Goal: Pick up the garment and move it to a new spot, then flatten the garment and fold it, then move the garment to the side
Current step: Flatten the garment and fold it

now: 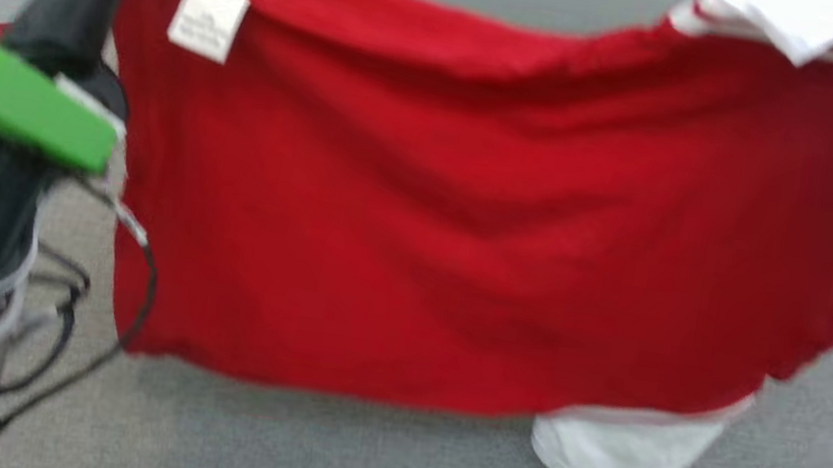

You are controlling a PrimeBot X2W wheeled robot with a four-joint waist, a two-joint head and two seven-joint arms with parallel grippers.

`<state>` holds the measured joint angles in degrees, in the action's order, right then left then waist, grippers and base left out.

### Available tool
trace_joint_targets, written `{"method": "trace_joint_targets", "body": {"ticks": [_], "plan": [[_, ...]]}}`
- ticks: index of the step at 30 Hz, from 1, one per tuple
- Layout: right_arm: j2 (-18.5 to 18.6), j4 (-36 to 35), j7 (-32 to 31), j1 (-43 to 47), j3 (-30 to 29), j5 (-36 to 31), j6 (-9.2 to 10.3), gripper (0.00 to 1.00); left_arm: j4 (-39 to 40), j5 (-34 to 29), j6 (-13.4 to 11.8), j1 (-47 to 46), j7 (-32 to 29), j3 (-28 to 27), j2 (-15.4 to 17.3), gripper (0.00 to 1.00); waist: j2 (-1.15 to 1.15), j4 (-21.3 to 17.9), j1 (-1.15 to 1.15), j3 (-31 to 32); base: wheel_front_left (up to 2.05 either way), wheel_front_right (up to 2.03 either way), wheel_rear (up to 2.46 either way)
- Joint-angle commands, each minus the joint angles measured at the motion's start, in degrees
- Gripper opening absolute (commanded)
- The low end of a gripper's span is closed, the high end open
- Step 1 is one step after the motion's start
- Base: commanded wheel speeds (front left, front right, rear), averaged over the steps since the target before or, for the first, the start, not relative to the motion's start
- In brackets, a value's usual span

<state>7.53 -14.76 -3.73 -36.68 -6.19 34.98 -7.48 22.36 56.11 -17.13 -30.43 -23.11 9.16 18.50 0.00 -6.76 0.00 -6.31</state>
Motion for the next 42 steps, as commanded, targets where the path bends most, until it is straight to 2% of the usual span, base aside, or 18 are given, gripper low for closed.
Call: {"method": "trace_joint_targets", "body": {"ticks": [1,4,6,10,13,17,21,23,31,37,42], "plan": [[0.0,4.0,1.0,-5.7,1.3,-1.4,-0.03,0.0,-4.4,-1.6,0.2,-6.3,0.4,-0.7,0.7,0.0,0.0,0.3,0.0,-6.2,0.0,0.0,0.0],[-0.8,17.4,5.0,-20.3,3.5,-5.4,-0.02,0.0,-17.9,-5.9,1.3,-20.7,1.7,0.1,2.0,0.0,0.0,-0.8,0.0,-9.6,0.0,0.0,0.0],[-1.6,26.7,8.5,-29.3,3.9,-8.8,-0.02,0.0,-26.8,-9.6,2.5,-29.9,4.8,0.8,2.7,0.0,0.0,-1.7,0.0,-10.6,0.0,0.0,0.0],[-3.1,42.3,14.9,-45.6,3.2,-14.6,-0.02,0.0,-40.3,-14.7,3.8,-45.9,14.7,0.8,0.6,0.0,0.0,-3.5,0.0,-12.6,0.0,0.0,0.0],[-4.3,49.7,17.2,-50.6,2.4,-15.6,-0.01,0.0,-48.4,-16.1,6.3,-51.3,18.8,2.2,-1.0,0.0,0.0,-4.1,0.0,-15.8,0.0,0.0,0.0],[-4.7,55.8,18.5,-50.6,5.2,-13.7,-0.02,0.0,-57.0,-16.8,9.7,-52.3,20.8,3.7,-0.4,0.0,0.0,-4.6,0.0,-20.8,0.0,0.0,0.0],[-4.5,58.3,18.9,-45.2,11.2,-6.8,-0.02,0.0,-63.6,-15.2,13.2,-48.7,22.8,3.1,0.7,0.0,0.0,-5.2,0.0,-25.7,0.0,0.0,0.0],[-4.6,57.1,18.9,-42.2,13.3,-4.3,-0.02,0.0,-66.1,-14.3,15.0,-47.2,23.9,2.6,1.2,0.0,0.0,-5.2,0.0,-27.7,0.0,0.0,0.0],[-4.6,49.0,19.0,-30.0,14.6,0.0,-0.02,0.0,-71.2,-10.2,21.2,-42.6,27.1,0.7,0.3,0.0,0.0,-4.4,0.0,-29.6,0.0,0.0,0.0],[-3.4,43.7,19.0,-24.1,16.3,1.0,-0.02,0.0,-71.7,-8.0,22.7,-40.3,26.3,0.4,0.4,0.0,0.0,-4.0,0.0,-28.3,0.0,0.0,0.0],[-1.8,42.1,19.0,-20.6,18.8,3.2,-0.02,0.0,-69.6,-5.6,23.5,-36.3,25.3,-0.6,0.6,0.0,0.0,-3.5,0.0,-26.4,0.0,0.0,0.0]]}}
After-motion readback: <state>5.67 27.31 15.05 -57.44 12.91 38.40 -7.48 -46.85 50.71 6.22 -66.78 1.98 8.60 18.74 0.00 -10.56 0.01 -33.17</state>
